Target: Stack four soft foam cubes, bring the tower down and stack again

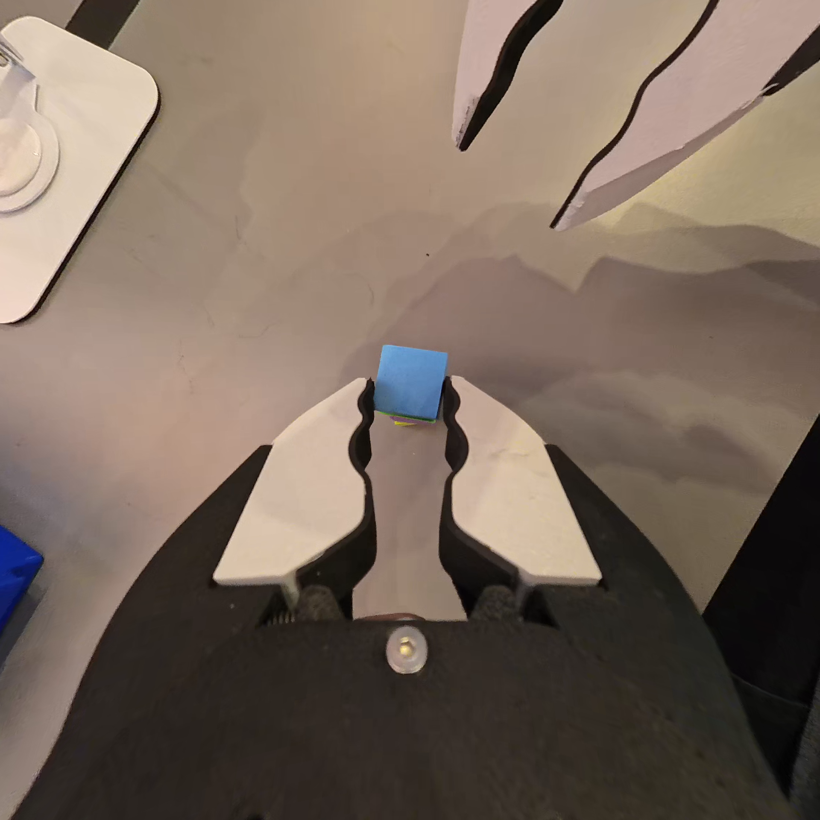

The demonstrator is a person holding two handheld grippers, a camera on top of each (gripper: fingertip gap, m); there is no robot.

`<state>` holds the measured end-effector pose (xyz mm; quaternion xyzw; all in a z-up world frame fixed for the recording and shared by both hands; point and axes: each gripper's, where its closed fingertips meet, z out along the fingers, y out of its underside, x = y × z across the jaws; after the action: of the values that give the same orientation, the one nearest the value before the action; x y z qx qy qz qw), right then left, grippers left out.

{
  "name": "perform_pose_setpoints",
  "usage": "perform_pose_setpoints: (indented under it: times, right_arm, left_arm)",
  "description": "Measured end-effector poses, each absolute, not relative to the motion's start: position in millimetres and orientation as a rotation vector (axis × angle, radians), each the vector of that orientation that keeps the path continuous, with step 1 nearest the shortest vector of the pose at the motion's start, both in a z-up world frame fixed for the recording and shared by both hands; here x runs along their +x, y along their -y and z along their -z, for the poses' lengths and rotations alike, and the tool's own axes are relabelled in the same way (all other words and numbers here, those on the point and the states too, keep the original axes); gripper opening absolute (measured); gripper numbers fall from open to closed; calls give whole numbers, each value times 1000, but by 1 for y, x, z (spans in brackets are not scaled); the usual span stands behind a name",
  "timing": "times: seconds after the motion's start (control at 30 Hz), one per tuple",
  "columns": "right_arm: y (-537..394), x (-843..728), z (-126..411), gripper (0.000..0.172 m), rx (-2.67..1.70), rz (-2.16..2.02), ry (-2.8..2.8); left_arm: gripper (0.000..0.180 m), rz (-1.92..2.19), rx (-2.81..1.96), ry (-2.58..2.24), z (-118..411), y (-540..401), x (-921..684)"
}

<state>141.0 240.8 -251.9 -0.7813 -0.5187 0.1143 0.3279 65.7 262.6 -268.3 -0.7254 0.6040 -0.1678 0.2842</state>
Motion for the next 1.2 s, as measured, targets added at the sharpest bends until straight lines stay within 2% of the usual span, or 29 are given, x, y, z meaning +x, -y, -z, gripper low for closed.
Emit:
perform_pose_setpoints:
  times: [0.93,1.2]
  right_arm:
    - [-239,142,252,43,-2045,-309,1361]
    - [-239,142,252,43,-2048,-311,1361]
  left_arm:
    - [30,415,-1912,-1614,268,-264,66]
    - [46,407,-1930,-1617,274,-263,65]
